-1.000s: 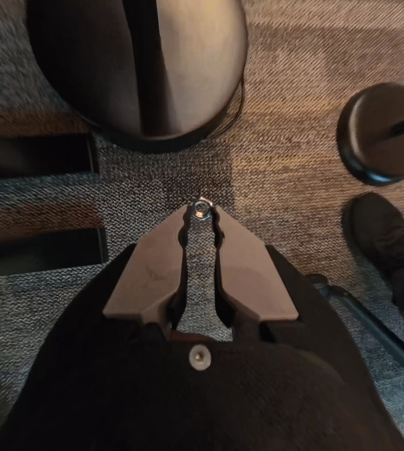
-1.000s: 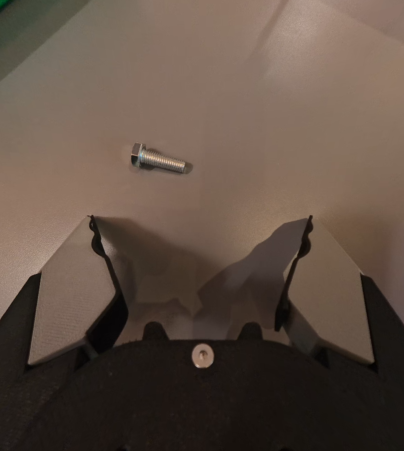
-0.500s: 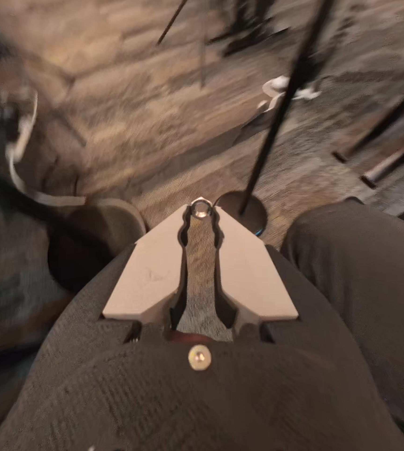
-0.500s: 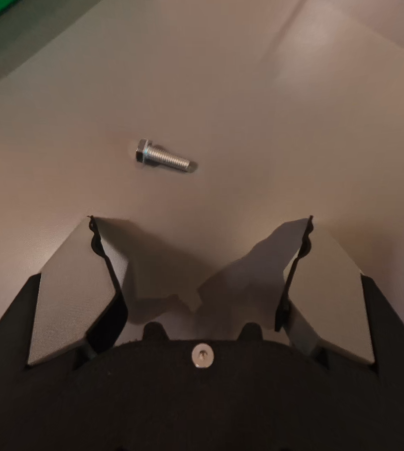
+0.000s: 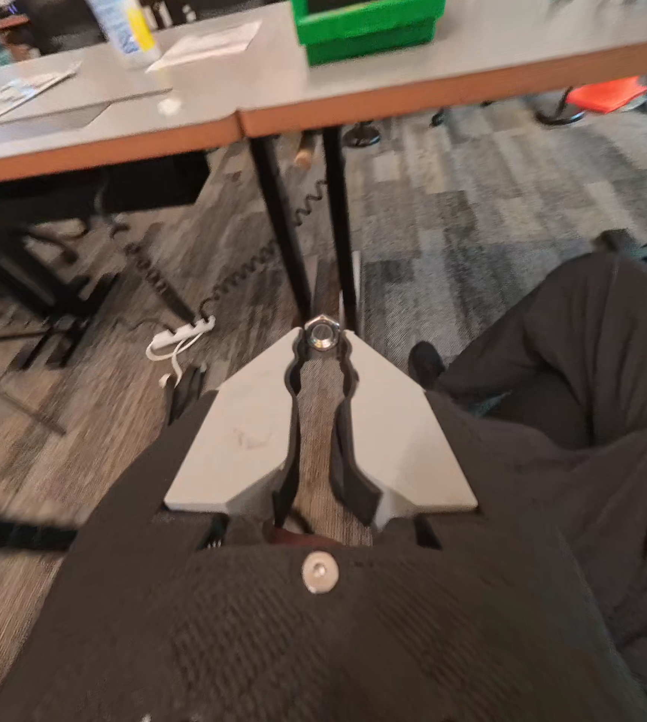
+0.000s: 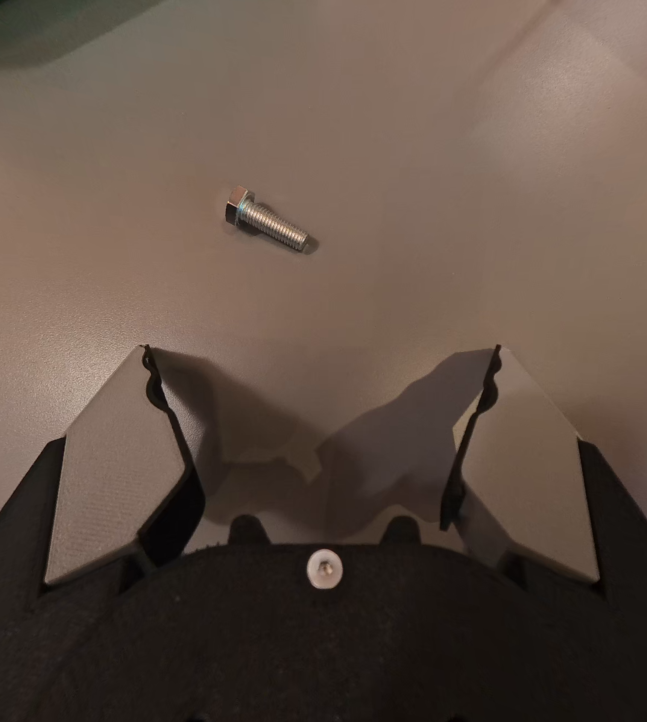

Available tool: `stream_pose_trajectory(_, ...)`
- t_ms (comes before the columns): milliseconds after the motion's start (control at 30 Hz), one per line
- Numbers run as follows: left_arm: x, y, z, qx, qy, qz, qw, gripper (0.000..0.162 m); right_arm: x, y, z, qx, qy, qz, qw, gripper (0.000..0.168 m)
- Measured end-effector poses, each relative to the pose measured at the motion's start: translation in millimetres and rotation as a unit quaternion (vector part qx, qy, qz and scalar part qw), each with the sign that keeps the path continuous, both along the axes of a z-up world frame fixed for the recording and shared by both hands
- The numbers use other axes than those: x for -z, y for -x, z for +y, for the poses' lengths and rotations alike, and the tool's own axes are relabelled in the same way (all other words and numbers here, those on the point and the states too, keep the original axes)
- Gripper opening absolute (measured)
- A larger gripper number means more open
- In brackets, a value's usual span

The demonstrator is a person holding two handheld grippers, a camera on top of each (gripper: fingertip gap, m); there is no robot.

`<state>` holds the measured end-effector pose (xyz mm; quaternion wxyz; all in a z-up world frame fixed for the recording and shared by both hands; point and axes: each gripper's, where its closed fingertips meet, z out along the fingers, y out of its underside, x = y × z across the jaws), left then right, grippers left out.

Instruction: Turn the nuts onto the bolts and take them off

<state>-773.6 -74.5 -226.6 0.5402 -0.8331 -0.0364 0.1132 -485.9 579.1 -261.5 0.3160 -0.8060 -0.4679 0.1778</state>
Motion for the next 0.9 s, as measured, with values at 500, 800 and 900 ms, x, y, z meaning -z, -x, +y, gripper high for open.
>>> stream_pose_trajectory(500, -52.3, -115.0, 378.2, 0.324, -0.101, -0.060, 0.939, 0.015, 0.0, 0.8, 0.0, -0.004, 0.000, 0.000, 1.000, 0.157)
stream_pose_trajectory(800, -95.3, -190.0, 511.0, 0.419, -0.026, 0.004, 0.907, 0.015, -0.1, 19.2, 29.9, -0.016, 0.000, 0.000, 1.000, 0.157)
stream_pose_trajectory(900, -90.4, -207.2, 557.8, 0.443, 0.013, -0.022, 0.896, 0.015, -1.0, 20.5, 35.3, 0.002, -0.002, 0.003, 1.000, 0.152)
